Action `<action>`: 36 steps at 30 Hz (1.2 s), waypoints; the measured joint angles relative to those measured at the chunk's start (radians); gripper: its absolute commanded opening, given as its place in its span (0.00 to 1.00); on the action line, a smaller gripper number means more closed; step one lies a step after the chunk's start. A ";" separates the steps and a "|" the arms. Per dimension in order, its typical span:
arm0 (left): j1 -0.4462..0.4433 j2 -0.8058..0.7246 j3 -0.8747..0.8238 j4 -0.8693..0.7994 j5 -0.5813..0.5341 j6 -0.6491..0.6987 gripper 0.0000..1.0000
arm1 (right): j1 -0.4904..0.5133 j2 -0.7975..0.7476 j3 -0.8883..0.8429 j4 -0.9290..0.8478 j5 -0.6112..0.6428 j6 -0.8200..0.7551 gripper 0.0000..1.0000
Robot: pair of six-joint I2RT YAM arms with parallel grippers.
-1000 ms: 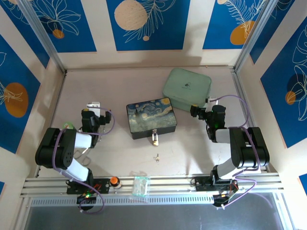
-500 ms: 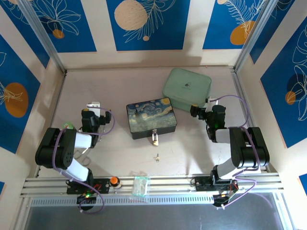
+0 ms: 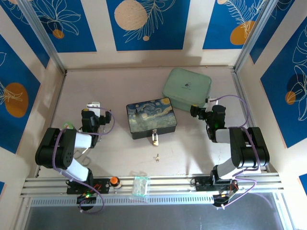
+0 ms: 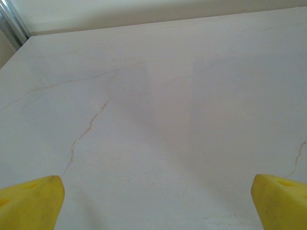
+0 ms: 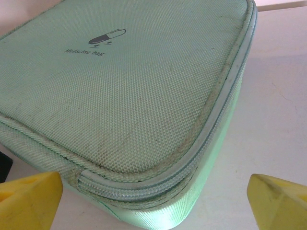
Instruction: Unlock the padlock with the key
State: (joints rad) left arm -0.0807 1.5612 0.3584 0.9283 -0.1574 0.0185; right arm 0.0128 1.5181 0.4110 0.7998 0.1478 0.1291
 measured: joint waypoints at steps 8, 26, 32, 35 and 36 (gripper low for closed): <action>0.000 -0.004 -0.001 0.003 0.000 0.000 1.00 | 0.005 -0.006 0.000 -0.010 0.005 -0.003 0.99; -0.001 -0.630 0.226 -0.679 -0.144 -0.336 0.99 | 0.050 -0.687 0.124 -0.694 0.071 0.188 0.99; -0.001 -0.744 0.216 -0.823 -0.069 -0.442 0.99 | 0.029 -0.748 0.197 -0.918 -0.039 0.267 0.99; -0.001 -0.746 0.192 -0.861 -0.017 -0.492 0.99 | 0.006 -0.715 0.204 -0.959 -0.142 0.293 0.99; -0.001 -0.740 0.190 -0.880 -0.008 -0.509 0.99 | 0.003 -0.714 0.198 -0.965 -0.171 0.300 0.99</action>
State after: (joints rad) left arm -0.0814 0.8215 0.5484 0.0479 -0.1650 -0.4904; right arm 0.0162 0.8040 0.6090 -0.1654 -0.0235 0.4290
